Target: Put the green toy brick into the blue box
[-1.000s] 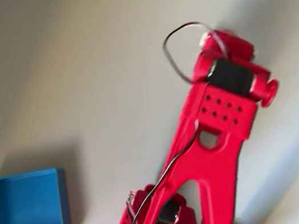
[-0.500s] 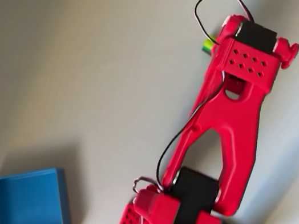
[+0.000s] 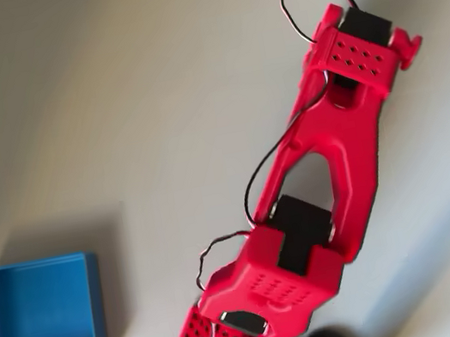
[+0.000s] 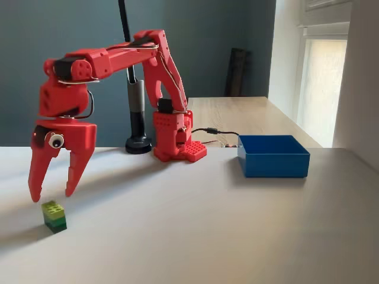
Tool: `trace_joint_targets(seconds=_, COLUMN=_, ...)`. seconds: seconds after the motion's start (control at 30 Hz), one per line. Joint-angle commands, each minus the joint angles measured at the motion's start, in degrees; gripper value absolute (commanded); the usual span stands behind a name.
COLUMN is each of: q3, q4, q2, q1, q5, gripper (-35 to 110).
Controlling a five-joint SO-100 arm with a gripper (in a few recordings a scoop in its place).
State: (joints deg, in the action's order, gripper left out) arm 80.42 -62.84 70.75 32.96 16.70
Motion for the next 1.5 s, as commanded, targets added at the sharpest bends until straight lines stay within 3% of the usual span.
trace_joint_targets(seconds=0.0, q3=-5.98, q4=-1.05, q2=0.09, q1=0.26, q5=1.67, gripper=19)
trace_joint_targets(seconds=0.47, q3=-9.32, q4=-0.88, q2=-5.98, q1=0.18, q5=4.83, gripper=17)
trace_joint_targets(seconds=0.93, q3=-7.47, q4=1.32, q2=-6.24, q1=0.62, q5=6.15, gripper=0)
trace_joint_targets(seconds=1.47, q3=-3.52, q4=-0.44, q2=-4.22, q1=-0.88, q5=2.2, gripper=0)
